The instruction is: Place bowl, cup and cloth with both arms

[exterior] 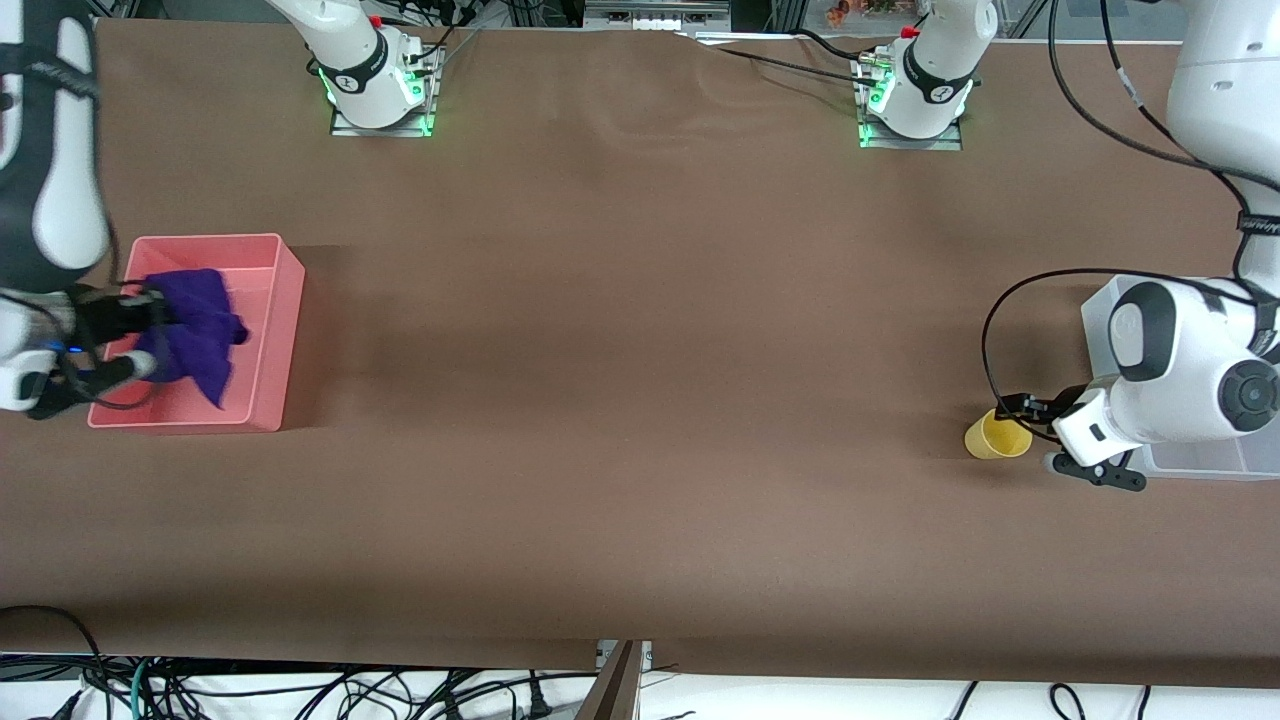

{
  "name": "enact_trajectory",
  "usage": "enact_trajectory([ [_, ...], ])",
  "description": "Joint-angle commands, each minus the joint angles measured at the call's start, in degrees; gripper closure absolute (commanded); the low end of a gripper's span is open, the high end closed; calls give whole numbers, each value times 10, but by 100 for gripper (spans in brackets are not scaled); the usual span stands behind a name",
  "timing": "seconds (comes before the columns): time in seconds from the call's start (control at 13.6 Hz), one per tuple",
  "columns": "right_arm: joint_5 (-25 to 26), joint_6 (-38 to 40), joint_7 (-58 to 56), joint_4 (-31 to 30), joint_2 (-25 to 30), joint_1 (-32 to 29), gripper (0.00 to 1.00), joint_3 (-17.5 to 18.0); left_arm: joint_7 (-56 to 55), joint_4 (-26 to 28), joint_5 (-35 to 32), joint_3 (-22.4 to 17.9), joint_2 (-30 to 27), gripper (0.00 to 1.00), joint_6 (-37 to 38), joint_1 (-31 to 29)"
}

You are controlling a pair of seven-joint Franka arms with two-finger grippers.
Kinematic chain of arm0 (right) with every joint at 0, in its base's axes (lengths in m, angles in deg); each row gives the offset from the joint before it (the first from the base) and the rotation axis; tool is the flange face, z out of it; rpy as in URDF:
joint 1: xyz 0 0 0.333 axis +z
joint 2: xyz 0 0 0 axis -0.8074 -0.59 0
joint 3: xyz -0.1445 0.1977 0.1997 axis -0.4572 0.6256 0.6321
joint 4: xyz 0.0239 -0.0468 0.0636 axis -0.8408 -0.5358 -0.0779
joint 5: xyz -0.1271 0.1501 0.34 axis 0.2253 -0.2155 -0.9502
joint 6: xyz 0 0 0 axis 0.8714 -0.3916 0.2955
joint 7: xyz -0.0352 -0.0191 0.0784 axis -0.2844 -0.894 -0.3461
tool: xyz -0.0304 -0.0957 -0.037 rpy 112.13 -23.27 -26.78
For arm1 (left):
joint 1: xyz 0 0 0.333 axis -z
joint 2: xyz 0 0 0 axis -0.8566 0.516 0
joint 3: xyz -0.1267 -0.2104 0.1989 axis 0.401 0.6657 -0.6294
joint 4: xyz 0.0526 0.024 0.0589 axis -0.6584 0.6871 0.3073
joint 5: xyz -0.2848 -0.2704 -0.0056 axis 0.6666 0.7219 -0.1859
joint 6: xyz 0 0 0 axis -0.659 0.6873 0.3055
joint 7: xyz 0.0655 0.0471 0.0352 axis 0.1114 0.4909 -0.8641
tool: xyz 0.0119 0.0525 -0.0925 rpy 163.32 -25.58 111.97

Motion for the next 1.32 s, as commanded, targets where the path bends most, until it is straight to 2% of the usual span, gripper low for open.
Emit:
enact_trajectory([
  [0.0,1,-7,-37,-34,-15,-5,100,-38,-7,-10,3,-1,18,100,-10,-1],
  [0.29,0,-92,-36,-125,-19,-21,100,-40,-8,-13,3,-1,13,100,-5,-3],
  [0.44,-4,-129,-34,-156,-26,-21,100,-40,-8,-12,4,-1,-9,100,3,-8],
  [0.51,-7,-131,-30,-157,-30,-21,55,-40,-4,-14,3,-2,-29,100,23,-9],
  [0.59,-8,-129,-30,-152,-28,-22,1,-40,0,-17,1,-4,-52,100,53,-13],
  [0.81,-9,-105,-29,-103,-6,-21,0,-34,61,-20,-8,-17,-111,100,130,-45],
  [0.96,-31,-32,-21,-32,1,-17,0,-25,135,-33,-34,-30,-123,100,153,-77],
  [1.1,-45,48,26,37,17,-17,0,18,210,-36,-70,-30,-120,100,150,-121],
  [1.25,-42,73,150,67,45,-17,0,65,254,-32,-81,-30,-104,100,134,-159],
])
